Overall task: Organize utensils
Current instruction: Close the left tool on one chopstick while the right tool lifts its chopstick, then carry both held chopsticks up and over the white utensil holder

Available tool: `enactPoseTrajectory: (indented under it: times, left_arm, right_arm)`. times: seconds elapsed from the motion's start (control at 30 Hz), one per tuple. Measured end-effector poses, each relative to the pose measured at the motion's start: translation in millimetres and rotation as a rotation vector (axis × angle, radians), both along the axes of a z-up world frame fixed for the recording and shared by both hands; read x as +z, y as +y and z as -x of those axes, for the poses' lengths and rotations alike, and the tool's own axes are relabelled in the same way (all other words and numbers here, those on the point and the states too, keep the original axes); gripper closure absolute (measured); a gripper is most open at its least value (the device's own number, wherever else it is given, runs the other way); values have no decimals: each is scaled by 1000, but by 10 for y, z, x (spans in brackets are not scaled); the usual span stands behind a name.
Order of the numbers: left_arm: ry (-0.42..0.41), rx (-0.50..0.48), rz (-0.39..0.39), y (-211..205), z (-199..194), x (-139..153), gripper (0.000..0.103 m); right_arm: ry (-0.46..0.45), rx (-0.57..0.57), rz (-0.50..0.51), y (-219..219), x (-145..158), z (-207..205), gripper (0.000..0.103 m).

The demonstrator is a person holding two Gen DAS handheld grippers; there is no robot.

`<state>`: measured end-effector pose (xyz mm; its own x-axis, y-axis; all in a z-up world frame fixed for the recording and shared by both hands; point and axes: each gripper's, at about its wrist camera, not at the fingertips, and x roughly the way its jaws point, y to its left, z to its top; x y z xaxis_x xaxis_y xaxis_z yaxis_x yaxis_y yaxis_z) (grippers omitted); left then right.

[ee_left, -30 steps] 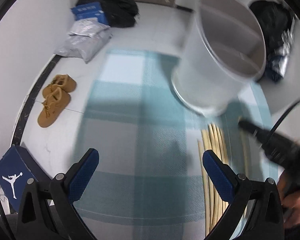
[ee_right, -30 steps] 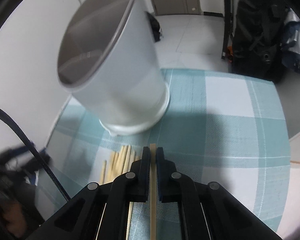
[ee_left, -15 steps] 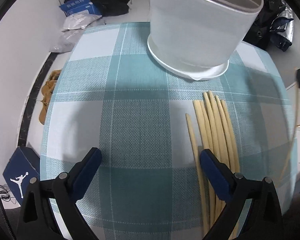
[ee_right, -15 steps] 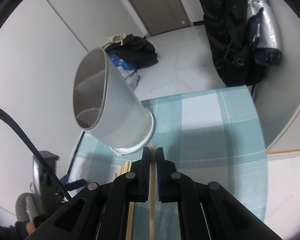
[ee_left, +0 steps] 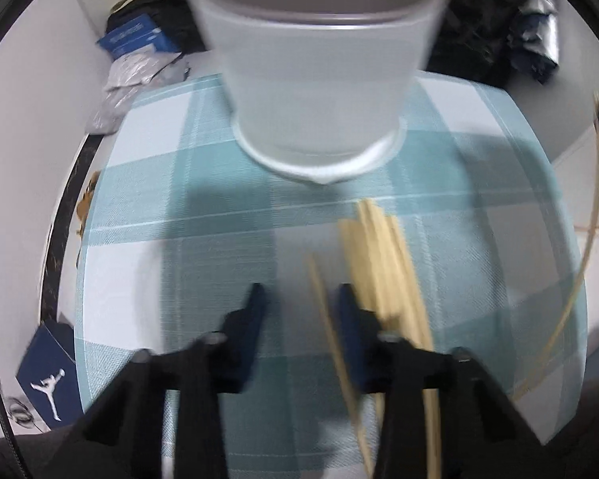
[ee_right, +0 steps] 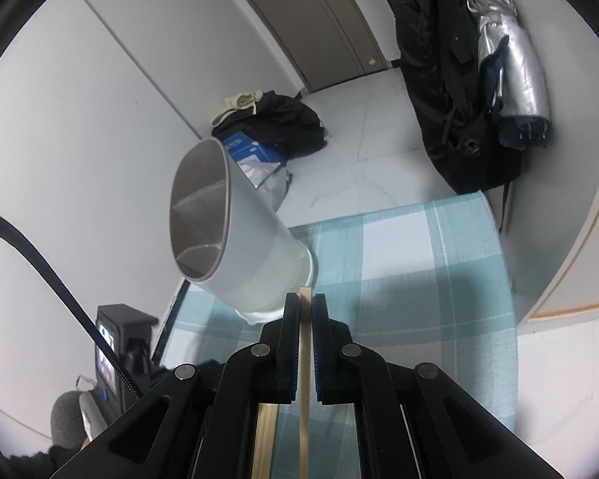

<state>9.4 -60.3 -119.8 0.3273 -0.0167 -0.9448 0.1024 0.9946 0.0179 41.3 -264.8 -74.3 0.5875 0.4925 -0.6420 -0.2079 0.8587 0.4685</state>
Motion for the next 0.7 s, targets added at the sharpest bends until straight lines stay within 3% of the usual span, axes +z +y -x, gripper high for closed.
enactPoseTrajectory:
  times: [0.1,0.37,0.6,0.7]
  left_arm:
    - [28,23,38,-7,14,11,97]
    - [54,49,77,115,-95,25,102]
    - [-36,43,169,237,107,336,102]
    - [-84,48,200,326,186,458,102]
  right_arm:
    - [-27,-5,-5,-26,72,16,98]
    - [-62,2,-3,1,104,141,98]
    - [-85,26,0,98,171,333,98]
    - [-139,35,31,181,271,463,98]
